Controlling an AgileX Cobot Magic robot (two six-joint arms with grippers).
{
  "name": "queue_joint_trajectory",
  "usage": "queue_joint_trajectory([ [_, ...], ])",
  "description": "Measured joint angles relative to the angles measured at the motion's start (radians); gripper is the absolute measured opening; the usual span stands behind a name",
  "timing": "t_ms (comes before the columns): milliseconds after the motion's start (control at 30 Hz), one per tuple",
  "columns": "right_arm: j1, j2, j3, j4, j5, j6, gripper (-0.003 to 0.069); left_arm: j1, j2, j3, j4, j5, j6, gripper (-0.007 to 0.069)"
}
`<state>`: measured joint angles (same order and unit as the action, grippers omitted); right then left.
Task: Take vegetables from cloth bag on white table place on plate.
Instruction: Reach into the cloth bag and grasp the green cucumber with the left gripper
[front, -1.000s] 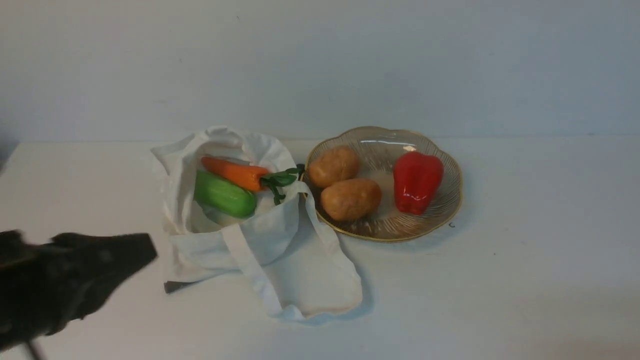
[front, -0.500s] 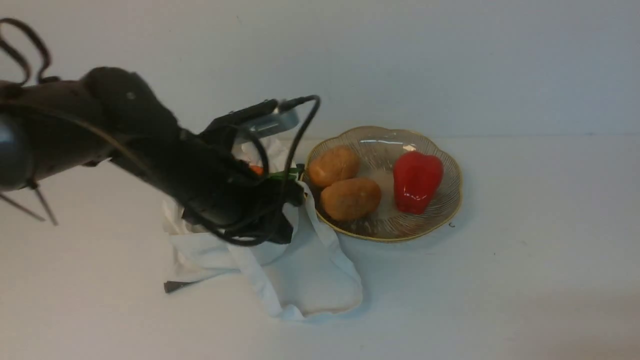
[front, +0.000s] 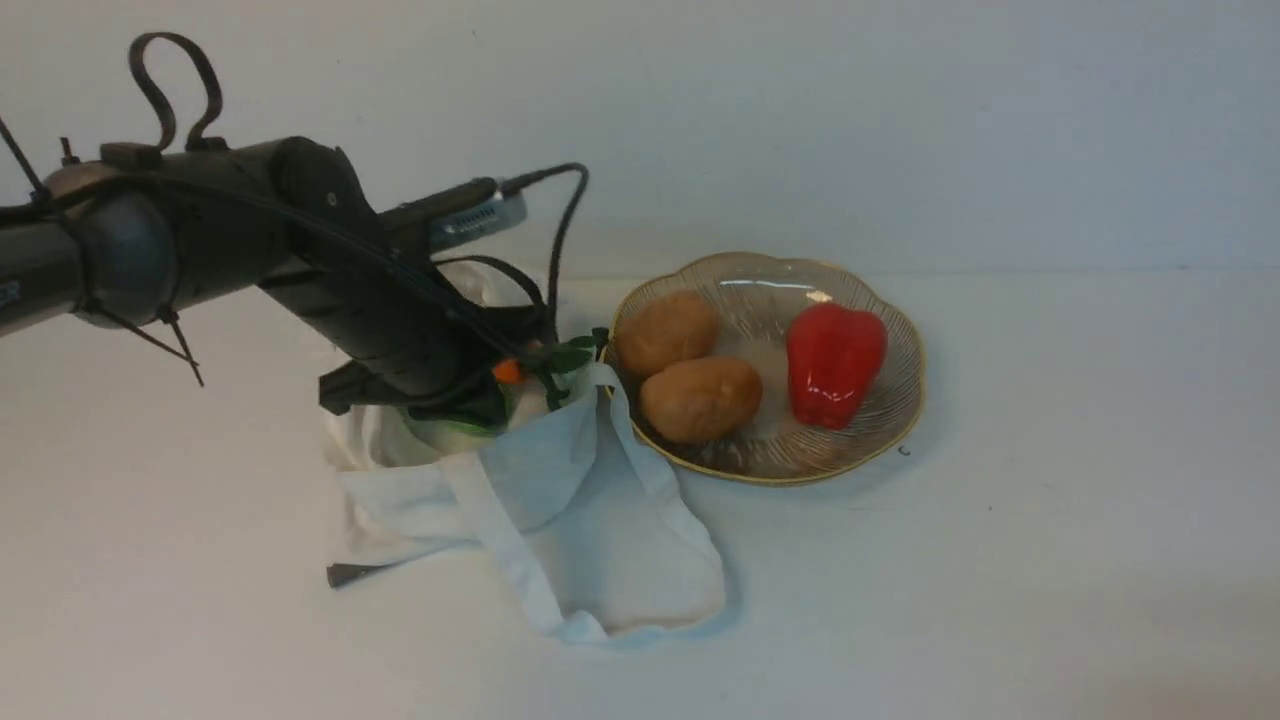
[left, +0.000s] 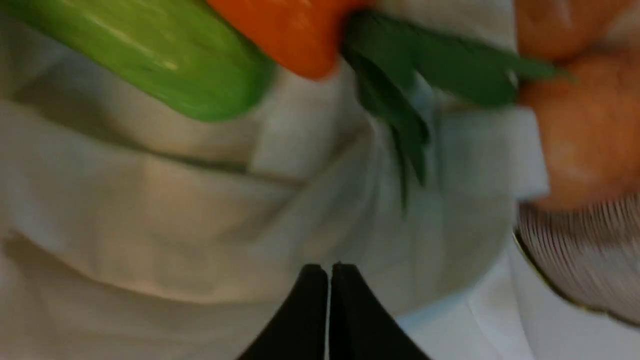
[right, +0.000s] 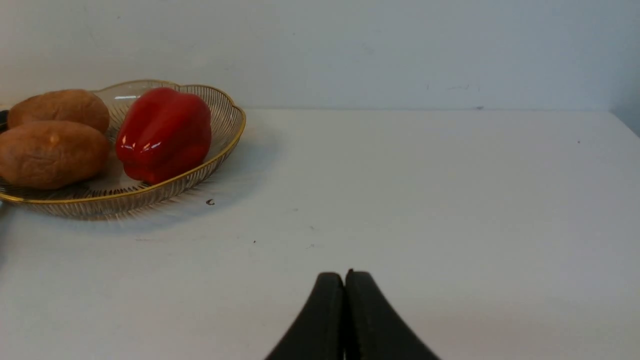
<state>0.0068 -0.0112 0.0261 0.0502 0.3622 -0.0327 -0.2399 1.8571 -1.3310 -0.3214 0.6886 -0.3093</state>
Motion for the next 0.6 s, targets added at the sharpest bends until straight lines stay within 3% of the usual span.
queue_joint_trajectory([
  [167,0.0,0.0,0.0,0.0,0.0,0.0,-0.0015,0.036,0.018,-0.002,0.021,-0.054,-0.074,0.0016],
  [333,0.0,0.0,0.0,0.001,0.0,0.0,-0.0015,0.037,0.061,-0.005,0.019,-0.124,-0.09,0.0111],
  [467,0.0,0.0,0.0,0.001,0.0,0.0,-0.0015,0.04,0.115,-0.005,0.017,-0.195,-0.149,0.0275],
  [600,0.0,0.0,0.0,0.001,0.0,0.0,-0.0015,0.04,0.15,-0.005,0.016,-0.259,-0.199,0.0367],
])
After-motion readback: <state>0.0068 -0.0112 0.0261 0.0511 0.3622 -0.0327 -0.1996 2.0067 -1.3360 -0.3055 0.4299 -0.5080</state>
